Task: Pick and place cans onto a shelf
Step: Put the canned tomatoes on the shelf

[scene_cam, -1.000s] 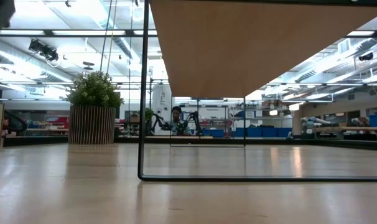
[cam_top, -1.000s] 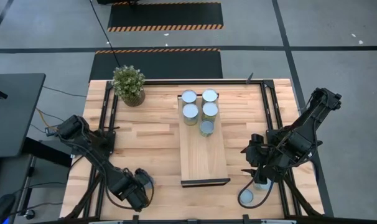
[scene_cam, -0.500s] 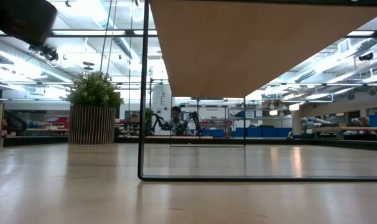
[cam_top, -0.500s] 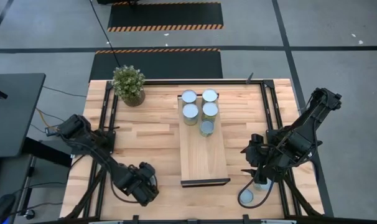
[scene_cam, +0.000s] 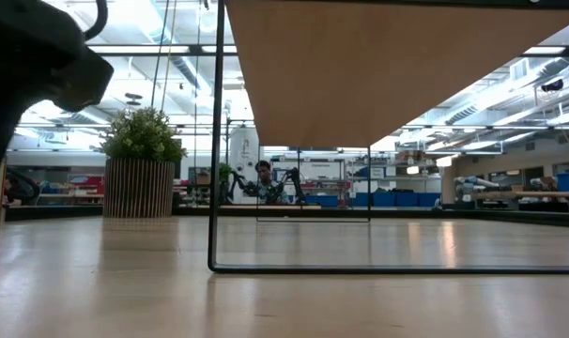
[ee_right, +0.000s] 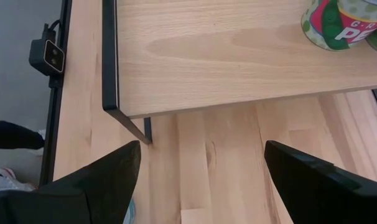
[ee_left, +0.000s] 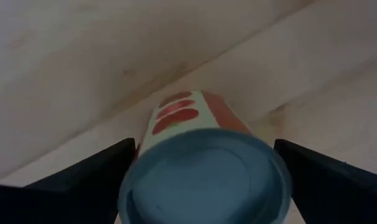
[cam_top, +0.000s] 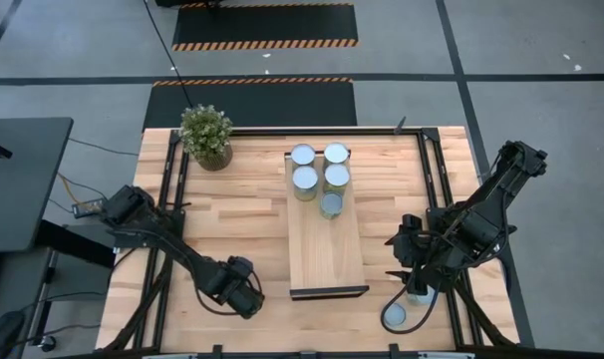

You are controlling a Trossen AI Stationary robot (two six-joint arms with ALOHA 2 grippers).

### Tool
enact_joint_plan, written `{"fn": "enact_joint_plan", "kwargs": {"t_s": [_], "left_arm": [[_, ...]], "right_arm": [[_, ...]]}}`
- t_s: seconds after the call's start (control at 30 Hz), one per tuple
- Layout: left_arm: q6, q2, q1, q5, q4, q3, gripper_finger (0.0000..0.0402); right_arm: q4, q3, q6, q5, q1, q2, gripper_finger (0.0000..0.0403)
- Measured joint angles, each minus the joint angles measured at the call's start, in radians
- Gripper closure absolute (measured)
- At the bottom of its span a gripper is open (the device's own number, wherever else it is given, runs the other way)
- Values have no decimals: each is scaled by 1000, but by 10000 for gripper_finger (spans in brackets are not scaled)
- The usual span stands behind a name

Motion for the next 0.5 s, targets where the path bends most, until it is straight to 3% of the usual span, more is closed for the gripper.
{"fn": "enact_joint_plan", "kwargs": {"t_s": [0.13,0.33,0.5], "left_arm": [[-20,0,13,43,-2,0,44],[-42,0,16,68,-11,2,116],[111,-2,53,71,-10,4,118]], "right_arm": [[4,0,-1,0,0,0,53],[4,0,-9,9,0,0,53],[8,0,-25,16,0,0,53]]}}
